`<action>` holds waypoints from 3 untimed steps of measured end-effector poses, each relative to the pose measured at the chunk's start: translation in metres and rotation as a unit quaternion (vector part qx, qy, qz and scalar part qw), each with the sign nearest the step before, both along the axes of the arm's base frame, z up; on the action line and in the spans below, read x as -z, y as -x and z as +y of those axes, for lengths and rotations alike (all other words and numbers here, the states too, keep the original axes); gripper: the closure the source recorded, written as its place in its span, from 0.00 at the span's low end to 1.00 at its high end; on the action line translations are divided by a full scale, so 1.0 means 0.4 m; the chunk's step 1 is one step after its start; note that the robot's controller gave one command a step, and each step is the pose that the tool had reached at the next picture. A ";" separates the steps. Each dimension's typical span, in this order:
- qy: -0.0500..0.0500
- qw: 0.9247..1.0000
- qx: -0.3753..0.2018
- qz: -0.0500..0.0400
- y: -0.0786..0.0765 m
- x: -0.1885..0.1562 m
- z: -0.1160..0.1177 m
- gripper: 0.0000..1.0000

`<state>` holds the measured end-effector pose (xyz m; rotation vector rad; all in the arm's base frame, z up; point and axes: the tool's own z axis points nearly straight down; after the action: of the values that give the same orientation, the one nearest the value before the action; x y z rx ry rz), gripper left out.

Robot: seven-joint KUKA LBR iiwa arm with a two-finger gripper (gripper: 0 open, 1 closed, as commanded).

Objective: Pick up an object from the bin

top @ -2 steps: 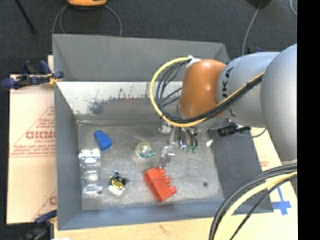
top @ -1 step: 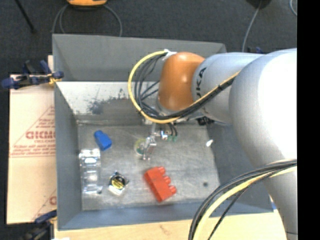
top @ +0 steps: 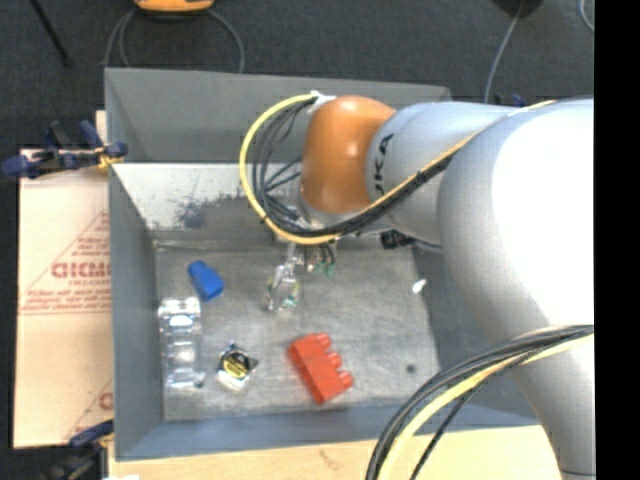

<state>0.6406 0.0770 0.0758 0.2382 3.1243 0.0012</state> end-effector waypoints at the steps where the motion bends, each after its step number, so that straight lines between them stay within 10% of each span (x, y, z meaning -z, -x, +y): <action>1: -0.004 0.997 0.078 -0.001 0.004 0.001 -0.001 0.00; 2: -0.002 0.996 0.091 -0.002 0.045 -0.003 0.012 0.00; 3: -0.001 0.996 0.090 -0.002 0.043 -0.004 0.010 1.00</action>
Offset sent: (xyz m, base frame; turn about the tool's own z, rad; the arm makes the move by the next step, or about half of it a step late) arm -0.0055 -0.0023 -0.0058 0.1619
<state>0.6233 0.0812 0.0775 0.5184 3.0857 0.0048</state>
